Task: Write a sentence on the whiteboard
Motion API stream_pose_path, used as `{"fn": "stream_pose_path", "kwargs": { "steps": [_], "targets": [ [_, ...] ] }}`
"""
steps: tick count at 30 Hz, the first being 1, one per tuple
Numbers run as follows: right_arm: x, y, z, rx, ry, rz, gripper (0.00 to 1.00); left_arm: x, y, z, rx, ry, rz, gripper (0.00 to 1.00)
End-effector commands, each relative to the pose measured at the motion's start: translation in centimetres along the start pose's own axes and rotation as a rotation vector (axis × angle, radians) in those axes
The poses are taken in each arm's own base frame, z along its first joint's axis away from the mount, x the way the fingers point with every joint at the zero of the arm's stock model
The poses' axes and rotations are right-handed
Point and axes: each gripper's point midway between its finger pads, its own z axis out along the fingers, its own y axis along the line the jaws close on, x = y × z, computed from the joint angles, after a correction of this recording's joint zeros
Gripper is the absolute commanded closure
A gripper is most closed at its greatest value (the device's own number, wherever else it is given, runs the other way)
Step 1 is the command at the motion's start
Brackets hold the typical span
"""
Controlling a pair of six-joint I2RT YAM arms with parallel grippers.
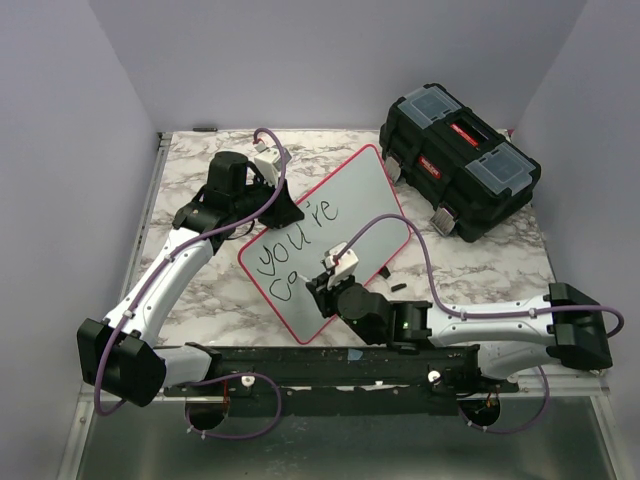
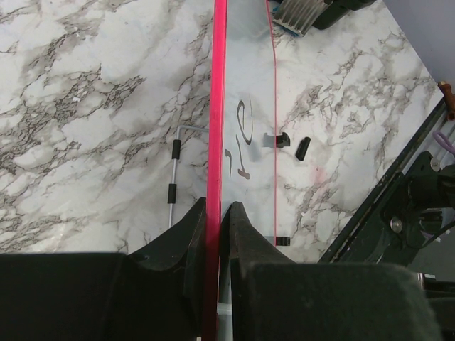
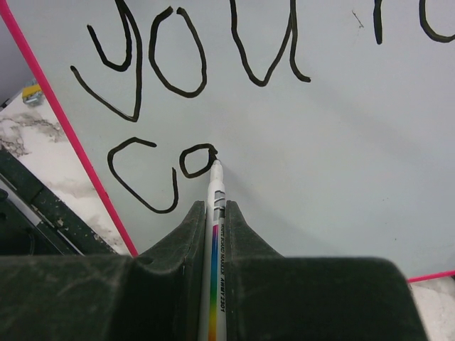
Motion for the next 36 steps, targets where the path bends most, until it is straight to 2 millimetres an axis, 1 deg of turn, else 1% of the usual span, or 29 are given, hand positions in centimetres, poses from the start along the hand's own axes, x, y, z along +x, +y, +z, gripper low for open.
{"fn": "stream_pose_path", "kwargs": {
  "steps": [1, 13, 16, 26, 36],
  "targets": [
    [2.7, -1.2, -0.2, 0.024, 0.071, -0.024, 0.99, 2.9, 1.0, 0.1, -0.053, 0.096, 0.056, 1.0],
    [2.6, -2.1, -1.1, 0.043, 0.074, -0.006, 0.99, 2.9, 0.9, 0.0, -0.052, 0.093, 0.057, 1.0],
    [1.9, -2.5, -1.4, 0.053, 0.055, 0.011, 0.99, 2.9, 0.9, 0.0, -0.05, 0.091, 0.058, 1.0],
    [-1.4, -3.1, -1.8, 0.083, -0.041, 0.028, 0.99, 2.8, 0.7, 0.0, -0.047, 0.089, 0.061, 1.0],
    [-3.2, -3.3, -1.5, 0.083, -0.081, 0.01, 0.99, 2.8, 0.8, -0.2, -0.051, 0.086, 0.063, 1.0]
  ]
}}
